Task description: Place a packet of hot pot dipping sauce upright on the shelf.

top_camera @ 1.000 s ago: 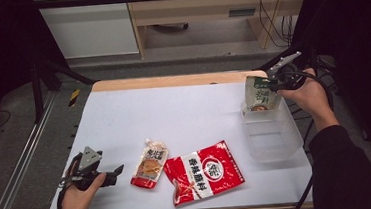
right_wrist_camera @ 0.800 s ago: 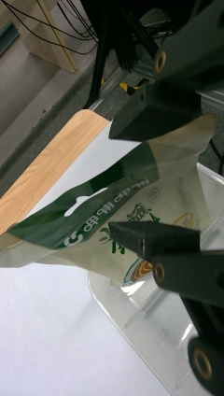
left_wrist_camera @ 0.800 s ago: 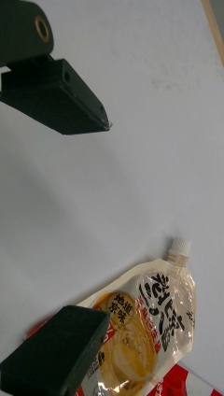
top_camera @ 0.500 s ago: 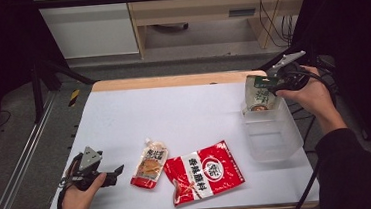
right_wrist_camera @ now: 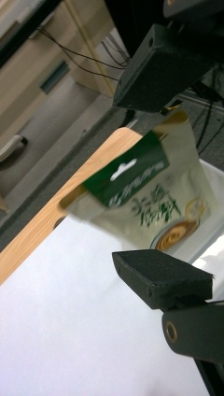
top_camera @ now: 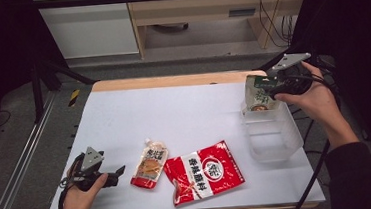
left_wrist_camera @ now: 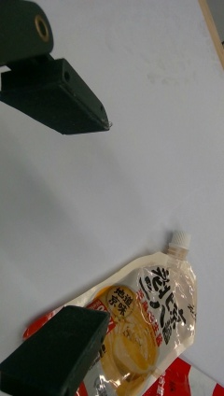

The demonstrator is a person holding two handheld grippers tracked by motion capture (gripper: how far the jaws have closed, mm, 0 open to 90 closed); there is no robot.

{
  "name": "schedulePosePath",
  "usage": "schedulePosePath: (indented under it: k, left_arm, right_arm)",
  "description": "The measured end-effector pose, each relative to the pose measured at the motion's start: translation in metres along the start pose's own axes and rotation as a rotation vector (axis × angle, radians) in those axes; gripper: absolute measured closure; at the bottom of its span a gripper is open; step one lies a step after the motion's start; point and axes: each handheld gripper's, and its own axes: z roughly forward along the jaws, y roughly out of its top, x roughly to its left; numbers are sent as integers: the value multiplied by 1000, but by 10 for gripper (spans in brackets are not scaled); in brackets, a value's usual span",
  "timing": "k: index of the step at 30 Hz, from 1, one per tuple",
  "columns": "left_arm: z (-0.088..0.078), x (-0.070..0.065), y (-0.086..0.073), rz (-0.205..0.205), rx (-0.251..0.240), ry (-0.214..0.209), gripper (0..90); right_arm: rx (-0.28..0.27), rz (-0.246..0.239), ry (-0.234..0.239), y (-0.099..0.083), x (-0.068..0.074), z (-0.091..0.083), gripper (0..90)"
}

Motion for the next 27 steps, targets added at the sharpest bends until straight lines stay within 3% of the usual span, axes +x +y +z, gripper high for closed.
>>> schedulePosePath:
  k: [1,2,3,4,5,6,8,9,10,11,12,18,27]
  left_arm:
    - [0,-1,0,3,4,-2,78]
    - [0,-1,0,3,4,-2,78]
    - [0,-2,1,5,4,-2,78]
    - [0,-2,1,5,4,-2,78]
    - [-1,-2,1,8,3,-3,78]
    - [-1,-2,1,8,3,-3,78]
    - [-1,-3,1,5,-1,-3,78]
    - [0,-3,1,6,1,-4,78]
    - [0,-3,1,7,1,-3,78]
    - [0,-3,1,7,-1,-4,77]
    - [0,-3,1,7,-1,-4,77]
    - [0,-5,2,14,0,-9,76]
    - [0,-8,3,27,4,-22,75]
  right_arm:
    - [-12,-19,7,7,14,-8,213]
    - [-12,-19,7,7,14,-8,213]
    - [-47,-29,28,14,30,-15,210]
    - [-47,-29,28,14,30,-15,210]
    - [-71,-62,39,20,48,-20,209]
    - [-71,-62,39,20,48,-20,209]
    - [-97,-85,66,26,66,-24,209]
    - [-111,-102,86,30,82,-25,209]
    - [-111,-102,86,30,82,-25,208]
    - [-114,-110,110,34,96,-24,206]
    - [-114,-110,110,34,96,-24,206]
    - [-103,-138,197,42,143,-12,211]
    - [-136,-148,274,51,187,1,241]
